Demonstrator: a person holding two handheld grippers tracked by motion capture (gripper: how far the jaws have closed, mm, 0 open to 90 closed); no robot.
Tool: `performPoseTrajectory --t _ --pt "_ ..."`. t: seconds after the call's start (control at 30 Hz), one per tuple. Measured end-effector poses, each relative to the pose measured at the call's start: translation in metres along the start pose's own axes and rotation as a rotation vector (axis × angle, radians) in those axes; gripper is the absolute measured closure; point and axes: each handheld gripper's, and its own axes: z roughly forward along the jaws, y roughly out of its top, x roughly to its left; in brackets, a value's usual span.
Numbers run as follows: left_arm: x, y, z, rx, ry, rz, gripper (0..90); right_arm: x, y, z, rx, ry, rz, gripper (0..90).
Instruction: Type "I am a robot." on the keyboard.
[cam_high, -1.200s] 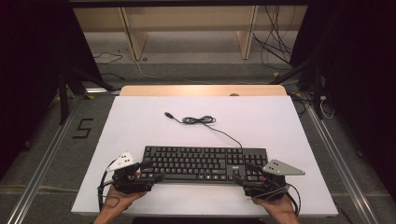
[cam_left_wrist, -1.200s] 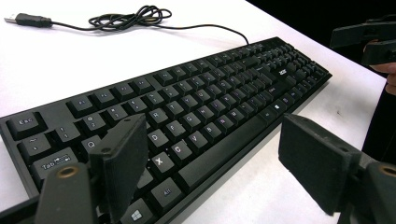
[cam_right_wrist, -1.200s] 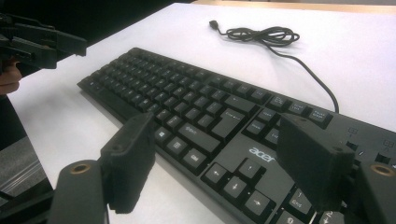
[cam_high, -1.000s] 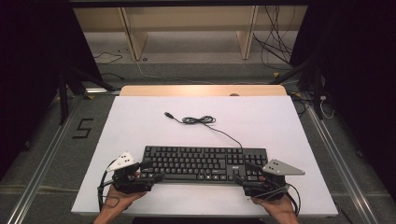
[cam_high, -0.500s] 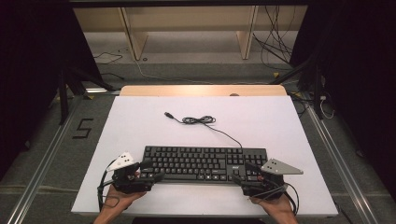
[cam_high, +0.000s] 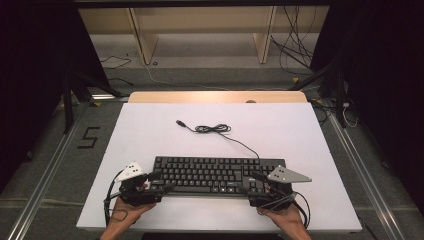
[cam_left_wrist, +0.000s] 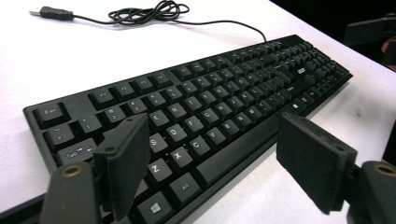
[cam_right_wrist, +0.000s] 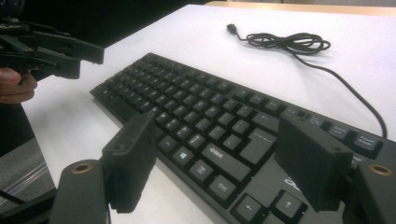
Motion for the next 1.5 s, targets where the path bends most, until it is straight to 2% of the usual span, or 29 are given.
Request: performPoseTrajectory --t 0.43,0.77,0.83,1.0,1.17,1.27,1.5 --pt "0.006 -0.001 0.0 0.008 0.048 -0.03 31.1 0.005 0.011 0.018 0.02 0.014 -0.004 32.6" --pt "0.014 -0.002 -0.001 0.035 0.087 -0.061 40.1 0.011 0.024 0.049 0.081 0.039 -0.029 34.4" --pt "0.015 -0.002 0.0 0.043 0.098 -0.069 45.0 0.011 0.026 0.055 0.094 0.045 -0.033 35.5" --pt "0.018 -0.003 0.0 0.064 0.119 -0.074 54.7 0.01 0.03 0.071 0.137 0.041 -0.031 42.6" --pt "0.021 -0.004 0.001 0.086 0.131 -0.075 63.3 0.008 0.031 0.079 0.157 0.035 -0.028 48.2" --pt "0.023 -0.005 0.002 0.106 0.141 -0.068 71.6 0.007 0.033 0.086 0.179 0.028 -0.019 54.6" --pt "0.025 -0.005 0.004 0.129 0.16 -0.062 82.6 0.007 0.034 0.098 0.2 0.027 -0.019 66.4"
